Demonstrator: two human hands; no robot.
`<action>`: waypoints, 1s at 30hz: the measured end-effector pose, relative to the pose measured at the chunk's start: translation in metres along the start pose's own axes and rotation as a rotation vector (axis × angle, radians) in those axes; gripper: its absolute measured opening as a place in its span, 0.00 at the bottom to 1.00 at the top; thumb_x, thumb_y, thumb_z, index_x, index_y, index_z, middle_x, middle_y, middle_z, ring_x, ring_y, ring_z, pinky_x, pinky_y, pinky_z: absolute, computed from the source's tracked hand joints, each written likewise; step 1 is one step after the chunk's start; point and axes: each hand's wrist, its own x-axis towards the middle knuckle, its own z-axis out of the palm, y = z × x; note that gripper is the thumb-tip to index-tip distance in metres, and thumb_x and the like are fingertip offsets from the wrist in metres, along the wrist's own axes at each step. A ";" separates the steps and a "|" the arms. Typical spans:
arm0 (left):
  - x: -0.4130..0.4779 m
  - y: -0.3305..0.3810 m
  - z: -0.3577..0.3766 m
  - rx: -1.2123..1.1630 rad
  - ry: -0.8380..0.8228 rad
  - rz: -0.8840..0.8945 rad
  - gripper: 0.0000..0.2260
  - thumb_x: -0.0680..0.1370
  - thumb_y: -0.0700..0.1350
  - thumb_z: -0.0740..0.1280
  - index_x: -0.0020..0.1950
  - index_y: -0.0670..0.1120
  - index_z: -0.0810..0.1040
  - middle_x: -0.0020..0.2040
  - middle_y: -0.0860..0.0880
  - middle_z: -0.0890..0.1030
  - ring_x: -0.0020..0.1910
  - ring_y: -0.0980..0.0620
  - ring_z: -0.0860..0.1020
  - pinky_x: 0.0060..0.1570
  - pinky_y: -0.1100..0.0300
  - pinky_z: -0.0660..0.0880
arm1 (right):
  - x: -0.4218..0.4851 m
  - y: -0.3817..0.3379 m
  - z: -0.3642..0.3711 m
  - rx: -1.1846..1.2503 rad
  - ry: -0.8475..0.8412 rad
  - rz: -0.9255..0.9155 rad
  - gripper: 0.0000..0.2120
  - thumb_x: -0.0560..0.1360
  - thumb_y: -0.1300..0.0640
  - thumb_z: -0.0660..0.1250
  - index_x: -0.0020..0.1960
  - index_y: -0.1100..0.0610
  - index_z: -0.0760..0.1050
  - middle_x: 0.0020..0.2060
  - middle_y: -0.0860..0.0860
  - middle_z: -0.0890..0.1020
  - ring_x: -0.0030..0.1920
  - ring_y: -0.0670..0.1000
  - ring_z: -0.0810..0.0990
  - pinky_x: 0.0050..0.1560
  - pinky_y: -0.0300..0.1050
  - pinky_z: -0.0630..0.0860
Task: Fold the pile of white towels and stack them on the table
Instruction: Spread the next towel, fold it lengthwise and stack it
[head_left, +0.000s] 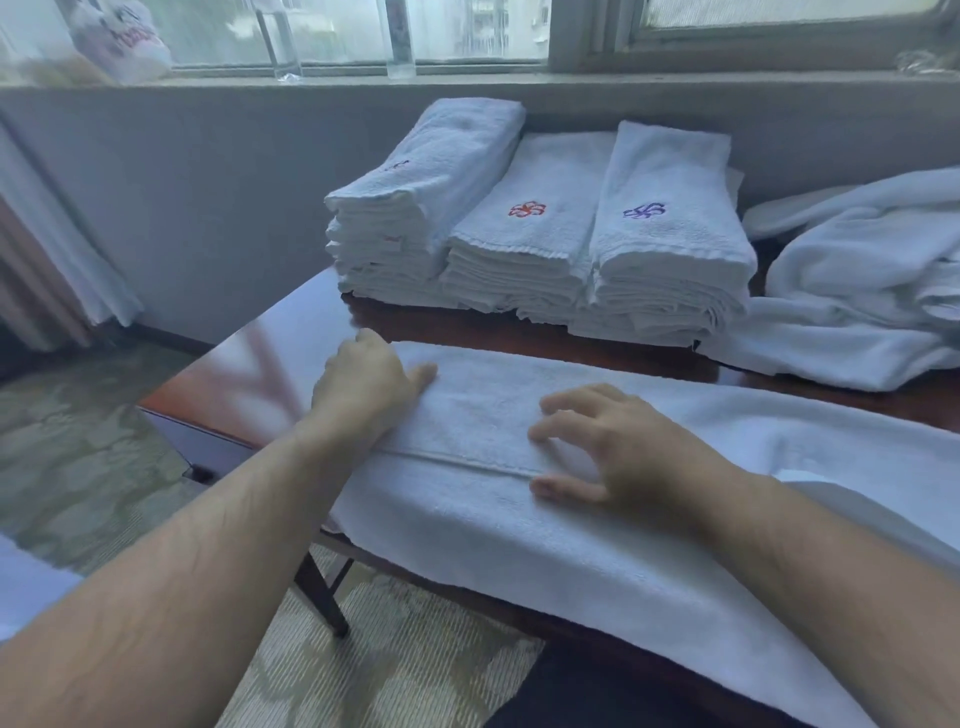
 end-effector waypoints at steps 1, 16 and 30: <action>0.002 -0.001 -0.002 0.001 -0.014 -0.018 0.35 0.76 0.65 0.68 0.69 0.38 0.69 0.66 0.40 0.74 0.64 0.39 0.74 0.58 0.51 0.71 | -0.001 -0.002 0.000 -0.015 0.036 -0.035 0.24 0.76 0.32 0.60 0.64 0.46 0.77 0.68 0.46 0.74 0.70 0.48 0.68 0.70 0.48 0.68; 0.014 0.009 -0.005 -0.393 0.177 0.148 0.09 0.82 0.53 0.64 0.57 0.51 0.70 0.50 0.50 0.78 0.49 0.47 0.75 0.47 0.54 0.67 | 0.007 -0.018 -0.001 -0.247 0.299 -0.107 0.14 0.83 0.53 0.60 0.45 0.57 0.80 0.37 0.51 0.78 0.38 0.56 0.76 0.32 0.47 0.73; -0.053 0.039 0.007 0.113 0.198 0.562 0.18 0.80 0.54 0.62 0.68 0.52 0.75 0.67 0.51 0.73 0.66 0.47 0.68 0.64 0.50 0.64 | -0.042 0.000 -0.004 -0.194 0.298 0.140 0.12 0.71 0.61 0.74 0.54 0.55 0.83 0.42 0.52 0.80 0.44 0.58 0.79 0.41 0.55 0.78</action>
